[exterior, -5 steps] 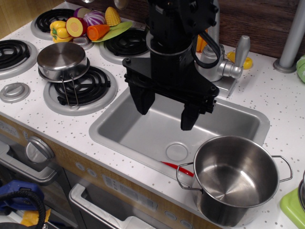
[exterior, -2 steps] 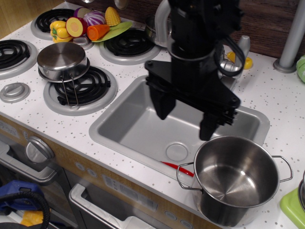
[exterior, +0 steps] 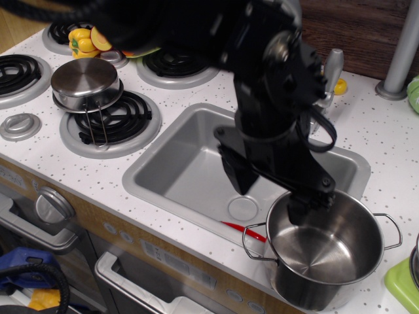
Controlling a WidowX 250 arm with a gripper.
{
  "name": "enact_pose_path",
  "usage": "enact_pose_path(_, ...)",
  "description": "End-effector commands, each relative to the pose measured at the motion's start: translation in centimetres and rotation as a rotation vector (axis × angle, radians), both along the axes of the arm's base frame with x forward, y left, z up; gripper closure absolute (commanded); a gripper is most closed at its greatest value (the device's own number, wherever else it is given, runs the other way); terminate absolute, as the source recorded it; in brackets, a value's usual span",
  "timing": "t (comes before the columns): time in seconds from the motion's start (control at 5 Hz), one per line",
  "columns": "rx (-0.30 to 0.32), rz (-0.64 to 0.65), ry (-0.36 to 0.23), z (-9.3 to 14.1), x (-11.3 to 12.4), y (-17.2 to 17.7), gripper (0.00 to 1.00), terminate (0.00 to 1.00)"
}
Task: Put pot in sink
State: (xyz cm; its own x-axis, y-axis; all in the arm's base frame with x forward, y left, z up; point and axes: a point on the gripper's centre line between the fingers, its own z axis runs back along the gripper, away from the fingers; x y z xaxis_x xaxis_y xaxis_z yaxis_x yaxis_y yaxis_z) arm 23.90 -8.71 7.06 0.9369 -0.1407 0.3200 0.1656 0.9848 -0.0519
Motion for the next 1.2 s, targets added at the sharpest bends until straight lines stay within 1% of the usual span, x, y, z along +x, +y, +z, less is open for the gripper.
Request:
enact_pose_path(0.0, -0.113, 0.003, -0.063, -2.1, 1.6, -0.5, 0.0, 0.0)
enact_pose_path(0.2, -0.17, 0.005, -0.069, -3.4, 2.0, -0.7, 1.0, 0.0)
enact_pose_path(0.6, -0.165, 0.013, -0.041, -2.1, 2.8, -1.0, 1.0, 0.0)
enact_pose_path(0.8, -0.11, -0.01, -0.021, -0.5, 3.5, -0.1, 1.0, 0.0)
enact_pose_path(1.0, -0.036, -0.073, -0.008, 1.1, 5.1, 1.6, 1.0, 0.0)
